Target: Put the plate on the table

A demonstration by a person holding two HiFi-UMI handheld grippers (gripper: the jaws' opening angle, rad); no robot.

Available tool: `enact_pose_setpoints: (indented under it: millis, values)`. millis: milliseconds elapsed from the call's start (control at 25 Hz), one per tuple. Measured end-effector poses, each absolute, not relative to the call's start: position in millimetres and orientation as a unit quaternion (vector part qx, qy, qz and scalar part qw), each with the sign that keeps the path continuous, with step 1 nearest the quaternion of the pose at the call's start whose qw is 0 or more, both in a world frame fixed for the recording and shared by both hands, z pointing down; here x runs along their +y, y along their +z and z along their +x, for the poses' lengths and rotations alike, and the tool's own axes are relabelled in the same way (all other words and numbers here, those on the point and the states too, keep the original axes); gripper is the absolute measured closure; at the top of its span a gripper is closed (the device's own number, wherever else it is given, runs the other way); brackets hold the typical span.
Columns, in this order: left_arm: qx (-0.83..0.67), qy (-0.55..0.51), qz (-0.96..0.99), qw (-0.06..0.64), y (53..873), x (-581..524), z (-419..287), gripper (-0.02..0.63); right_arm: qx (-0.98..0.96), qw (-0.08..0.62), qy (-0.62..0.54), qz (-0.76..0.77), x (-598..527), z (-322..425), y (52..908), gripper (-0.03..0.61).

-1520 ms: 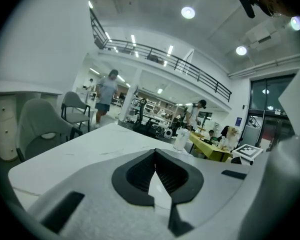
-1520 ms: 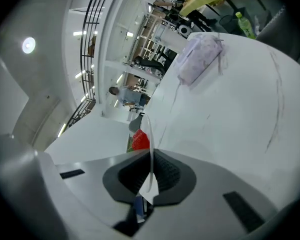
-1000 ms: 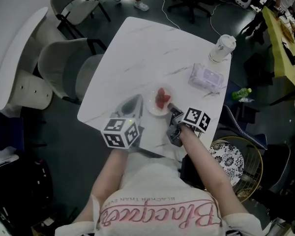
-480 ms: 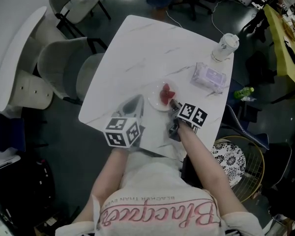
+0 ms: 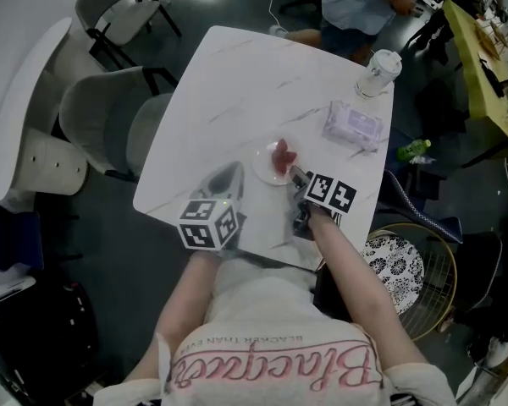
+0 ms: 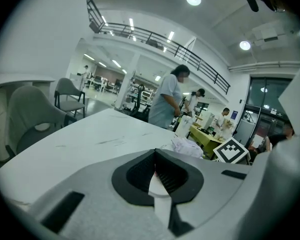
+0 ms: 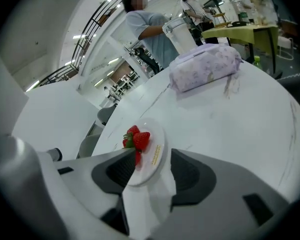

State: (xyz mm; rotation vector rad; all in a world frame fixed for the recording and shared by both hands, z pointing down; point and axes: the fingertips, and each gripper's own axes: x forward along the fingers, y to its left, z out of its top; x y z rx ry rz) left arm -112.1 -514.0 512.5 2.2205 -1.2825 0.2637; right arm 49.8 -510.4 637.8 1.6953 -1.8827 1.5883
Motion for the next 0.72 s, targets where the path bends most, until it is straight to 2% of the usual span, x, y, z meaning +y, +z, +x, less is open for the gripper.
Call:
enact_pose_setpoints:
  millis: [200,280,400,480,720]
  values:
    - [-0.468,0.093,0.836,0.273,506,-505,-104,0.612,-0.642,0.034,0.538,0.545,-494,53,618,0.389]
    - [-0.464,0.089,0.839,0.271,503,-499,-100,0.611,-0.653,0.013,0.538,0.533,-485,54,605,0.426]
    - [-0.458,0.086,0.843,0.270,500,-488,-94,0.611,-0.667,-0.007,0.525,0.529,-471,58,584,0.529]
    - [-0.454,0.084,0.845,0.270,498,-481,-90,0.612,-0.674,-0.023,0.523,0.522,-461,57,570,0.558]
    - [-0.446,0.074,0.852,0.265,486,-460,-78,0.612,-0.692,-0.087,0.528,0.484,-436,45,520,0.575]
